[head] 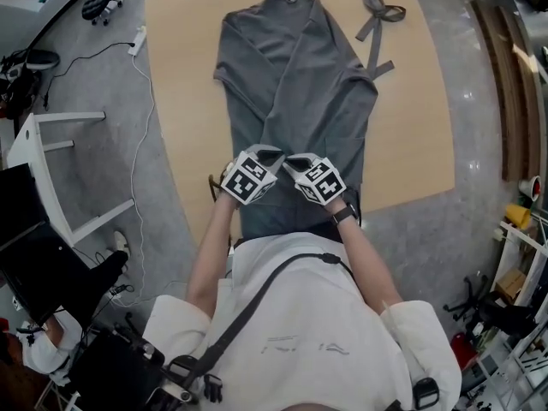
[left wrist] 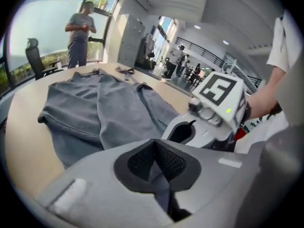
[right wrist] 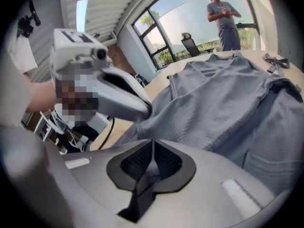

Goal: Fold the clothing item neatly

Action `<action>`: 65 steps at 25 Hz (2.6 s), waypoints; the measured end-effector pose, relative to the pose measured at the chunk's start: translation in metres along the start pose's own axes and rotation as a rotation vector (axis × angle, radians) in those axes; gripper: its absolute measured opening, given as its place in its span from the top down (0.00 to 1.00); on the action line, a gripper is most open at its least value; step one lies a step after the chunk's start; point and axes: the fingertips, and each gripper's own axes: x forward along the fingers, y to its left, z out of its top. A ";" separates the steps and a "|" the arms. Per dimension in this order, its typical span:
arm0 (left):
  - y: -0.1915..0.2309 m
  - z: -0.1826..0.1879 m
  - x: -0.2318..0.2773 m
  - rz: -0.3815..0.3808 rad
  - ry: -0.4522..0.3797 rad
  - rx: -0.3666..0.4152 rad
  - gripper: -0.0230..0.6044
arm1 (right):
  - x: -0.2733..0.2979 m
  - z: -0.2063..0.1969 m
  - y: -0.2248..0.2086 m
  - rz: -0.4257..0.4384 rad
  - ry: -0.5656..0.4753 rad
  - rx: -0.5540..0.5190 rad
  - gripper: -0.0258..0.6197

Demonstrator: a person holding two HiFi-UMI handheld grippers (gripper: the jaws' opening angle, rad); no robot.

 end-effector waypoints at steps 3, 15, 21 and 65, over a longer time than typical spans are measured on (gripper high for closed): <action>0.013 -0.009 0.024 0.034 0.065 -0.050 0.96 | -0.037 0.022 -0.015 0.000 -0.155 0.083 0.94; 0.027 0.133 0.057 0.051 -0.134 0.042 0.96 | -0.207 0.104 -0.272 -0.453 -0.396 0.160 0.88; 0.043 0.218 0.075 0.027 -0.269 0.023 0.96 | -0.222 0.183 -0.401 -0.617 -0.356 0.021 0.81; 0.070 0.091 -0.070 0.203 -0.456 -0.313 0.96 | -0.080 0.151 -0.092 -0.468 -0.206 -0.528 0.74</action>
